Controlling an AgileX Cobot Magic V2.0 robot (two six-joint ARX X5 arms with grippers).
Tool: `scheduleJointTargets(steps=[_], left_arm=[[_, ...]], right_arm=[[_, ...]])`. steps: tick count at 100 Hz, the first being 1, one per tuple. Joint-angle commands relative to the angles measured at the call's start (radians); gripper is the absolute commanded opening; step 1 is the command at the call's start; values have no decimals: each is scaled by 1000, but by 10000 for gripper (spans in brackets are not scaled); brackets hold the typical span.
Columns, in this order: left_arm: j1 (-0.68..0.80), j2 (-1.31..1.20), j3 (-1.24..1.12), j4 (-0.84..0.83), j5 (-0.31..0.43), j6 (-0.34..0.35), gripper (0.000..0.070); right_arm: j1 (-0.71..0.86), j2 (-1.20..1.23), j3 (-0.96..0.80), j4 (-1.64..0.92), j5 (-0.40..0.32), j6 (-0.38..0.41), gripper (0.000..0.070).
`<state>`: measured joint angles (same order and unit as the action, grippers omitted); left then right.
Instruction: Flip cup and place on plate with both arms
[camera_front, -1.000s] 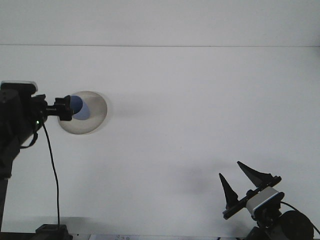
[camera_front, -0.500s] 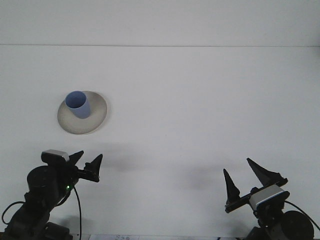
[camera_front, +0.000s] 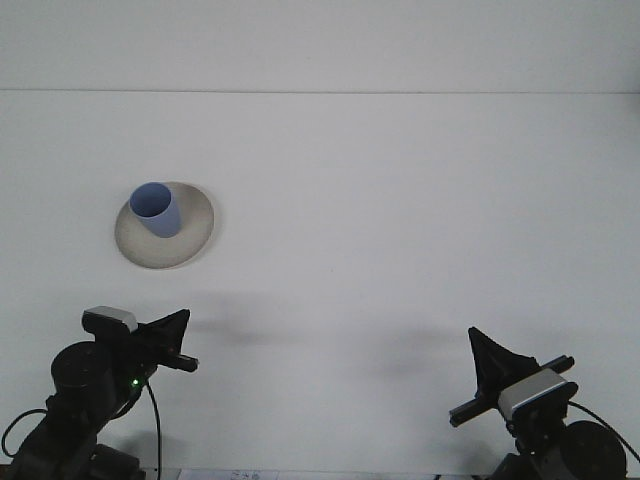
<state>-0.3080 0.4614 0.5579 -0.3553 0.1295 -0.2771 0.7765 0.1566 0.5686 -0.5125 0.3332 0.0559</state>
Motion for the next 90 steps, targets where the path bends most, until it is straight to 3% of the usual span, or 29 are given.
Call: scheduleJointTargets(steps=[1, 56, 75, 90], left_arm=[[-4, -1, 11, 16, 0, -4, 15], [-2, -31, 11, 19, -1, -3, 15], [80, -160, -64, 79, -20, 280, 15], [166, -317, -285, 250, -217, 365, 15]], right_arm=[[9, 1, 9, 10, 1, 7, 1], [9, 1, 9, 11, 1, 7, 0], [9, 1, 9, 11, 1, 7, 1], [9, 1, 9, 11, 1, 7, 0]])
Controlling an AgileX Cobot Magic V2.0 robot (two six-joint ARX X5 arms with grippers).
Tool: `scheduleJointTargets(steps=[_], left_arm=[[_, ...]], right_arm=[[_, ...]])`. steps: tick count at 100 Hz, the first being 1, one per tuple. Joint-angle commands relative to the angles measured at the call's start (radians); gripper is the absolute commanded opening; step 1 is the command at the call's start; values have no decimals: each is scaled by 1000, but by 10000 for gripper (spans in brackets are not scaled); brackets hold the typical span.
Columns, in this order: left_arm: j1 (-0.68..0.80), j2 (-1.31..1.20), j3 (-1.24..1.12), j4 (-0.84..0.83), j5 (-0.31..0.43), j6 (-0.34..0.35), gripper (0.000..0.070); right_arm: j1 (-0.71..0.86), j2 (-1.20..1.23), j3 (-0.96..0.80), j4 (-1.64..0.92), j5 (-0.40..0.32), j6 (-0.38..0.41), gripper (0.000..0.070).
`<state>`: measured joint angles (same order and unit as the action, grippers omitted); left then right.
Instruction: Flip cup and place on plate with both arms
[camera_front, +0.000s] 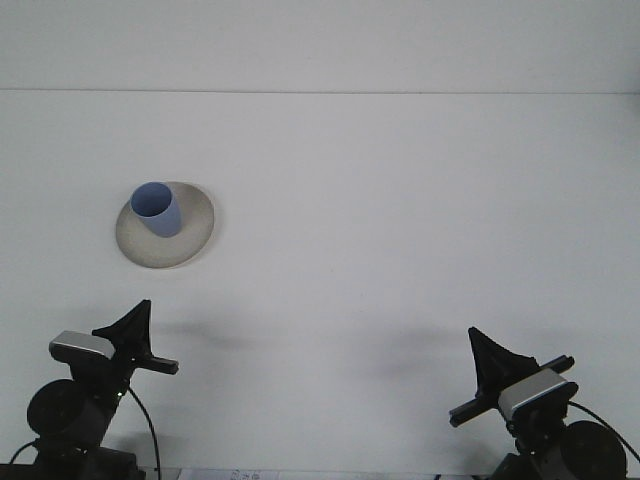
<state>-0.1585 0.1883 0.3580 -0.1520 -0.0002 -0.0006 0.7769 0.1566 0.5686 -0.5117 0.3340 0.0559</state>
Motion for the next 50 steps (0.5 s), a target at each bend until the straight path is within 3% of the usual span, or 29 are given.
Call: scheduleJointTargets(steps=[1, 8, 17, 43, 50], left_arm=[[20, -53, -99, 53, -102, 90, 15], [43, -122, -188, 84, -188, 91, 15], [63, -186, -264, 84, -237, 90, 15], [77, -185, -344, 171, -250, 86, 15], [78, -185, -344, 179, -248, 55, 15]], right_arm=[[8, 1, 9, 10, 0, 7, 0], [8, 1, 9, 10, 0, 7, 0], [8, 1, 9, 10, 0, 7, 0], [8, 1, 9, 10, 2, 7, 0], [8, 1, 9, 10, 0, 7, 0]])
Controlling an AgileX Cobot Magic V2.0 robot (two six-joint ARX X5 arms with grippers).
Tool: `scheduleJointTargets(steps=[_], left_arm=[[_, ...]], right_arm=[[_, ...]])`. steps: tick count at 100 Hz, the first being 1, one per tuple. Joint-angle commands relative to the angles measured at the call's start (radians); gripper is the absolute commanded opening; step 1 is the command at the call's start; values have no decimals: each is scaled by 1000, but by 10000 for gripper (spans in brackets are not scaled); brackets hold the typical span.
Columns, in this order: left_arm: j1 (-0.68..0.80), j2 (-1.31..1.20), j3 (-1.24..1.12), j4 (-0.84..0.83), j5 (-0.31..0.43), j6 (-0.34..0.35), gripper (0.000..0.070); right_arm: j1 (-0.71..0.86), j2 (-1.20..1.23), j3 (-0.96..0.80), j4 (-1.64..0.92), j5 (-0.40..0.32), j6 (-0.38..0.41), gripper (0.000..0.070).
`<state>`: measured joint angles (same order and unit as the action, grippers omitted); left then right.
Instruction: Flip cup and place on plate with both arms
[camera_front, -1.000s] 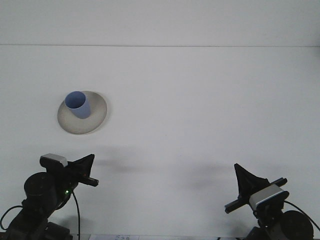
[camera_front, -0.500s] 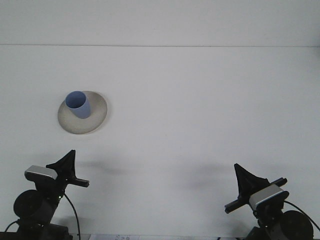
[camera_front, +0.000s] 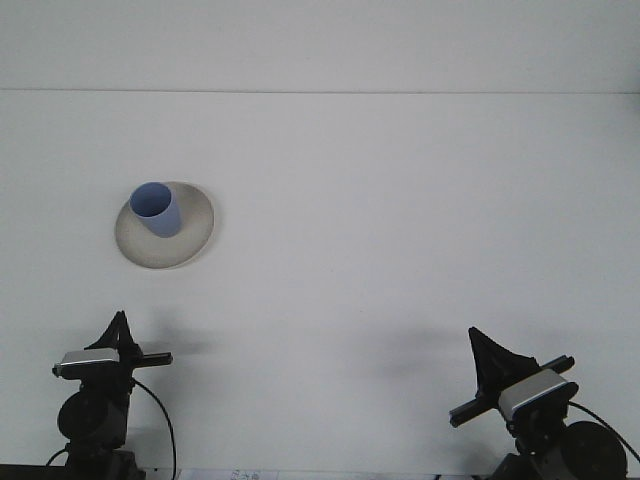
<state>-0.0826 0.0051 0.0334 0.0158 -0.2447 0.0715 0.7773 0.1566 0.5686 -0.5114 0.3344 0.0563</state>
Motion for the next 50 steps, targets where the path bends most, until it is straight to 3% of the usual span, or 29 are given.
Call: scheduleJointTargets(steps=[1, 15, 50], left_arm=[[3, -2, -20, 11, -3, -22, 15], [14, -2, -20, 8, -2, -92, 15], [15, -2, -19, 11, -2, -91, 15]], right_arm=[[8, 1, 9, 9, 0, 7, 0], [8, 1, 9, 9, 0, 7, 0], [8, 1, 9, 10, 0, 7, 0]])
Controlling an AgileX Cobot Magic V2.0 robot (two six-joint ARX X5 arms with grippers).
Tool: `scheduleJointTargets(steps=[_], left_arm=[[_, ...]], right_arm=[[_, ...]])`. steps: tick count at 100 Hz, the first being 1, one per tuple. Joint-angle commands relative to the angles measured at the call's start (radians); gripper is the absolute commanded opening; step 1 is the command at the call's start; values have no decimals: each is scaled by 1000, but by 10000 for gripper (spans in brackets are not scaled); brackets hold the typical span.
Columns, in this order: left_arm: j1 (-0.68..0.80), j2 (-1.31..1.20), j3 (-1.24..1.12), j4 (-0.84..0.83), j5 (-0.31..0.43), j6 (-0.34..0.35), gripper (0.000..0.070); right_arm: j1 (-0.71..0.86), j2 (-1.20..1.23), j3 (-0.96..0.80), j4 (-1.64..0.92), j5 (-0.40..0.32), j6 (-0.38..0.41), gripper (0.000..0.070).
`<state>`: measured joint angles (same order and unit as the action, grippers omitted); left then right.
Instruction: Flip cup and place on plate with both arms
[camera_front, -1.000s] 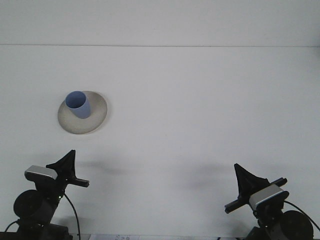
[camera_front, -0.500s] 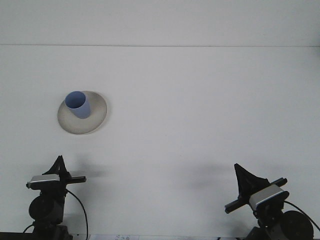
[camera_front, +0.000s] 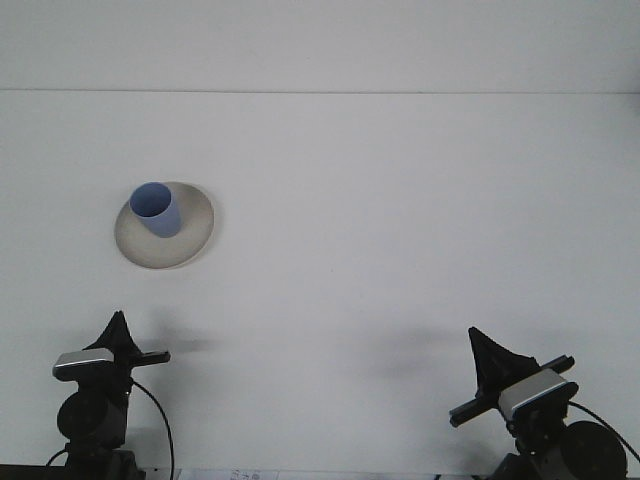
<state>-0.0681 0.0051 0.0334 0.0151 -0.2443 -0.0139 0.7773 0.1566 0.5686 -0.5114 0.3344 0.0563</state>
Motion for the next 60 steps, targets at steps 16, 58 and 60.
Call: scheduleJointTargets(steps=[16, 58, 60], left_arm=[[1, -2, -19, 11, -2, -5, 15], [1, -2, -19, 11, -2, -5, 15], [1, -2, -19, 11, -2, -5, 15]], right_arm=[[8, 1, 9, 10, 0, 7, 0], [-11, 0, 9, 9, 7, -24, 0], [-28, 0, 8, 8, 7, -38, 1]])
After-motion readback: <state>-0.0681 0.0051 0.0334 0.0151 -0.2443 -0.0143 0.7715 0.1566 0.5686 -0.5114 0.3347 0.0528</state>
